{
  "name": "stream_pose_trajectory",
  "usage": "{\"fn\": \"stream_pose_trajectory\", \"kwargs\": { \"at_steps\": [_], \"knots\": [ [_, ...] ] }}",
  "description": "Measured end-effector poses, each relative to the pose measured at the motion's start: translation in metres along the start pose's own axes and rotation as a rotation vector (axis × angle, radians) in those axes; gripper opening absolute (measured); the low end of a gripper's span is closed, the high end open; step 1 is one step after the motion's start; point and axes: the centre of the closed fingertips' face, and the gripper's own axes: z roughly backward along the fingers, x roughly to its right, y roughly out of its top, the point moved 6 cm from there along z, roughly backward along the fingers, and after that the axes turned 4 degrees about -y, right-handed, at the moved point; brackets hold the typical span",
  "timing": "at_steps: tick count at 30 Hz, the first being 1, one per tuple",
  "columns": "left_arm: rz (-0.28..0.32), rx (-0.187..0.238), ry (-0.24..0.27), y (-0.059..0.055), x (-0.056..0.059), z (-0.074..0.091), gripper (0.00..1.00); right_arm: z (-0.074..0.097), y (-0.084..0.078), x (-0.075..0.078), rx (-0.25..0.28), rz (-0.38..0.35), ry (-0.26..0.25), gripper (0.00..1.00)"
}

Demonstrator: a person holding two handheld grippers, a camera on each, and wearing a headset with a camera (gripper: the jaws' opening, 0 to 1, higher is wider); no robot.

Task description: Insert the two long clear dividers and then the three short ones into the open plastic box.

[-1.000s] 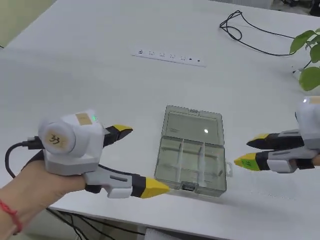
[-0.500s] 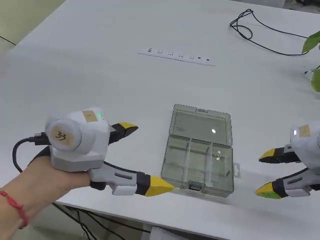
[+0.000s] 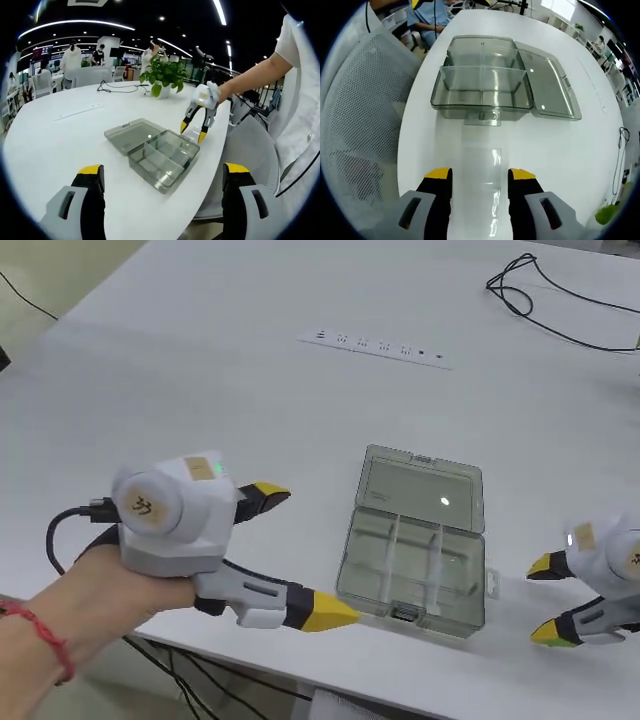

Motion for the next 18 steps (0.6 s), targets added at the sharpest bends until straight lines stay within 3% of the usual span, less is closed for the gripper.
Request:
{"fn": "stream_pose_trajectory", "kwargs": {
  "at_steps": [7,18],
  "knots": [
    [0.004,0.005,0.006,-0.0008,-0.0014,0.0016,1.0,-0.0094,-0.0064,-0.0006,-0.033,0.043,0.015,0.42],
    [0.004,-0.001,0.001,-0.0032,-0.0042,0.0016,1.0,-0.0086,-0.0072,0.0062,-0.024,0.02,0.013,0.35]
  ]
}}
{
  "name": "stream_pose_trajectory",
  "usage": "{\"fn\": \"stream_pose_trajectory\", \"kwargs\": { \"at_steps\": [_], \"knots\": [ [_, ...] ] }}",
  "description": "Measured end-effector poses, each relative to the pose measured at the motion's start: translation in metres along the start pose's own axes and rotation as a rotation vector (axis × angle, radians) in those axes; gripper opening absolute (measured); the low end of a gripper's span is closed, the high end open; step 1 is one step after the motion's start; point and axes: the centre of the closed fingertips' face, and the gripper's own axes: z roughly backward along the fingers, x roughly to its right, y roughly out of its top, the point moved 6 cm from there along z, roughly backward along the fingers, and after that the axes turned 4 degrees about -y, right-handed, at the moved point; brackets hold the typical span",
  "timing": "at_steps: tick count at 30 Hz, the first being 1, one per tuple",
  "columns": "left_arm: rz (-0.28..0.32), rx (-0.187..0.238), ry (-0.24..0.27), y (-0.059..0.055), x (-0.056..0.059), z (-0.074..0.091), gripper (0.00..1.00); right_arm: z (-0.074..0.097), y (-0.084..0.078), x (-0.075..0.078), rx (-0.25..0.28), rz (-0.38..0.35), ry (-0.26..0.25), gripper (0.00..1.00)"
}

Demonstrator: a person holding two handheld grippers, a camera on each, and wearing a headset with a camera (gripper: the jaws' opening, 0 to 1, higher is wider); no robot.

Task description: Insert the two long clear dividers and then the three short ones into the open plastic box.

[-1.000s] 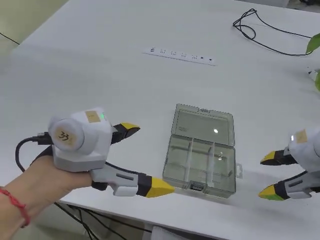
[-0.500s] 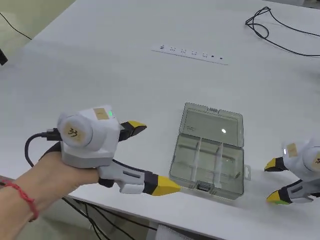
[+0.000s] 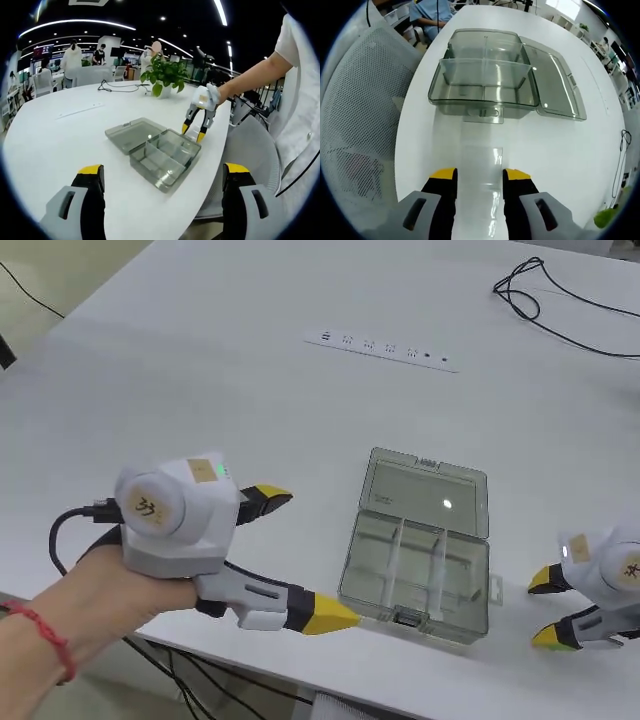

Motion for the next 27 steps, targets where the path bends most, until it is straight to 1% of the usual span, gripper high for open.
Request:
{"fn": "stream_pose_trajectory", "kwargs": {
  "at_steps": [1,11,16,23,27],
  "knots": [
    [0.0,-0.001,0.0,0.0,0.0,0.0,1.0,0.0,0.0,0.0,0.001,0.001,-0.001,0.33],
    [0.003,-0.008,-0.007,-0.003,-0.002,-0.002,1.0,-0.001,0.0,0.0,0.009,-0.01,-0.008,0.33],
    [0.0,-0.009,-0.009,-0.002,-0.003,-0.002,1.0,0.01,0.005,0.001,0.026,-0.021,-0.034,0.33],
    [-0.014,-0.002,-0.023,0.004,-0.001,-0.005,1.0,0.029,0.015,0.003,0.059,-0.021,-0.091,0.33],
    [-0.018,-0.003,-0.029,0.006,-0.001,-0.007,1.0,0.041,0.021,0.001,0.077,-0.023,-0.115,0.33]
  ]
}}
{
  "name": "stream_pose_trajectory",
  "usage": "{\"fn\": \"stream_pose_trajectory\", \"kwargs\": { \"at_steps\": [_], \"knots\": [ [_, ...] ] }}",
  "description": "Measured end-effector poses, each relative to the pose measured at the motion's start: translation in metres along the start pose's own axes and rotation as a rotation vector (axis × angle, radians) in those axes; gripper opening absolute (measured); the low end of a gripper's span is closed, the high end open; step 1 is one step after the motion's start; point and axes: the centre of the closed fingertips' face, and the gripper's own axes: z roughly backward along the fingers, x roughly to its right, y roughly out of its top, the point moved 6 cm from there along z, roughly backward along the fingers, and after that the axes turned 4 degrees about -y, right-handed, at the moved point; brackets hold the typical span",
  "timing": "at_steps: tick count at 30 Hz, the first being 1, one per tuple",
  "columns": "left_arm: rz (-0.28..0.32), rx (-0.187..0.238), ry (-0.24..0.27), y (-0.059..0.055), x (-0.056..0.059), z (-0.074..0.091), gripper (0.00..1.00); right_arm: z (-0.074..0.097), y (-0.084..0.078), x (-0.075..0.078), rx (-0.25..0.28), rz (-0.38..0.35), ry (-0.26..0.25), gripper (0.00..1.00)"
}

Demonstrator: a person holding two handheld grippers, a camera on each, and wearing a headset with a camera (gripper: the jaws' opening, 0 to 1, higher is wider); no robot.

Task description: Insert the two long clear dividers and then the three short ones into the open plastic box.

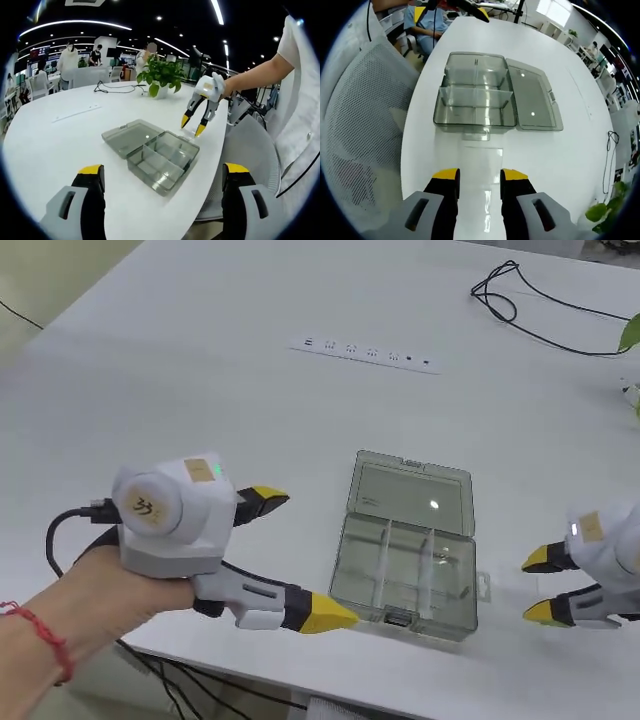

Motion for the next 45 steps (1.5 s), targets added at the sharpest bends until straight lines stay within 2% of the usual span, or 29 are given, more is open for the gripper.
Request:
{"fn": "stream_pose_trajectory", "kwargs": {
  "at_steps": [6,12,13,15,18,19,20,22,26,31,35,37,41,45],
  "knots": [
    [0.005,0.0,-0.005,0.005,0.003,-0.004,0.99,0.019,0.016,-0.002,0.035,-0.002,-0.031,0.33],
    [0.038,0.018,-0.019,0.016,0.009,-0.012,0.95,0.043,0.044,-0.008,0.082,0.016,-0.085,0.33],
    [0.052,0.023,-0.023,0.019,0.011,-0.014,0.93,0.041,0.042,-0.003,0.086,0.018,-0.091,0.33],
    [0.068,0.037,-0.031,0.023,0.014,-0.017,0.91,0.045,0.047,-0.002,0.099,0.019,-0.104,0.33],
    [0.122,0.066,-0.056,0.03,0.019,-0.022,0.87,0.055,0.06,-0.007,0.119,0.026,-0.125,0.33],
    [0.128,0.069,-0.059,0.031,0.02,-0.023,0.85,0.055,0.06,-0.006,0.122,0.029,-0.132,0.33],
    [0.16,0.072,-0.063,0.033,0.022,-0.025,0.82,0.056,0.062,-0.006,0.126,0.032,-0.138,0.33],
    [0.178,0.095,-0.082,0.038,0.027,-0.029,0.77,0.062,0.073,-0.012,0.138,0.036,-0.148,0.33],
    [0.249,0.109,-0.123,0.044,0.037,-0.037,0.69,0.066,0.082,-0.015,0.157,0.046,-0.162,0.33],
    [0.32,0.122,-0.165,0.051,0.047,-0.046,0.57,0.077,0.101,-0.028,0.15,0.088,-0.185,0.33],
    [0.412,0.11,-0.206,0.051,0.055,-0.051,0.48,0.082,0.11,-0.035,0.148,0.101,-0.198,0.33],
    [0.43,0.121,-0.211,0.052,0.057,-0.055,0.45,0.084,0.114,-0.038,0.151,0.106,-0.202,0.33],
    [0.49,0.123,-0.255,0.053,0.065,-0.061,0.39,0.085,0.12,-0.043,0.15,0.116,-0.209,0.33],
    [0.531,0.124,-0.286,0.054,0.072,-0.065,0.29,0.086,0.124,-0.049,0.157,0.121,-0.207,0.33]
  ]
}}
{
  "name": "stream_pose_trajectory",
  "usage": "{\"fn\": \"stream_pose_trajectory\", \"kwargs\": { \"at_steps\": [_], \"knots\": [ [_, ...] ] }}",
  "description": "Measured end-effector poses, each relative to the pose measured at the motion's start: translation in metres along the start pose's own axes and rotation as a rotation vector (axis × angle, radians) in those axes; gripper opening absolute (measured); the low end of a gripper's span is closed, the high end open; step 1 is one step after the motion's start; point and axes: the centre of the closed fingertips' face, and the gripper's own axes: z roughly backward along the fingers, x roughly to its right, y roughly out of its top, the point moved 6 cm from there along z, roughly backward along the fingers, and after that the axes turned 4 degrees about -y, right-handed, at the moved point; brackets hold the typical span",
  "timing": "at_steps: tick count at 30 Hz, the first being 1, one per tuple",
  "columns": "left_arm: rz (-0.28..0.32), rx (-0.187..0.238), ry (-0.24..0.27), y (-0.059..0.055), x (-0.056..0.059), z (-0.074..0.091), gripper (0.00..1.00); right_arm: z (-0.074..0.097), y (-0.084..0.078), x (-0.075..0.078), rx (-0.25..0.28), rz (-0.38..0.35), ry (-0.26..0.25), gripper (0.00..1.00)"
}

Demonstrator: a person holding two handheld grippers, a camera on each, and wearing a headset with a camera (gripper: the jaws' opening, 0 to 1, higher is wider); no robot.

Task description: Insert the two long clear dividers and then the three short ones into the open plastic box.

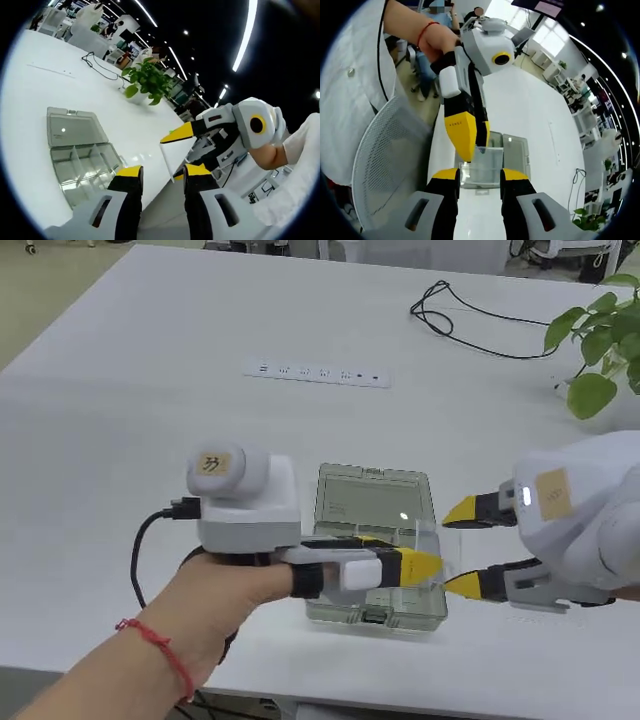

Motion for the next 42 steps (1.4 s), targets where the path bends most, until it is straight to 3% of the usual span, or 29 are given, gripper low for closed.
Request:
{"fn": "stream_pose_trajectory", "kwargs": {
  "at_steps": [20,33,38,42],
  "knots": [
    [0.092,0.015,-0.064,-0.012,0.007,-0.003,0.0,0.005,0.008,-0.013,-0.012,0.037,-0.001,0.33],
    [0.12,0.055,-0.064,-0.012,0.01,0.0,0.0,0.004,0.011,-0.012,-0.004,0.04,-0.015,0.34],
    [0.063,0.044,-0.056,-0.012,0.005,0.004,0.0,0.008,0.013,-0.007,0.032,-0.013,-0.006,0.35],
    [-0.101,0.002,-0.073,-0.016,0.006,0.009,0.0,0.014,0.015,-0.001,0.096,-0.123,0.041,0.34]
  ]
}}
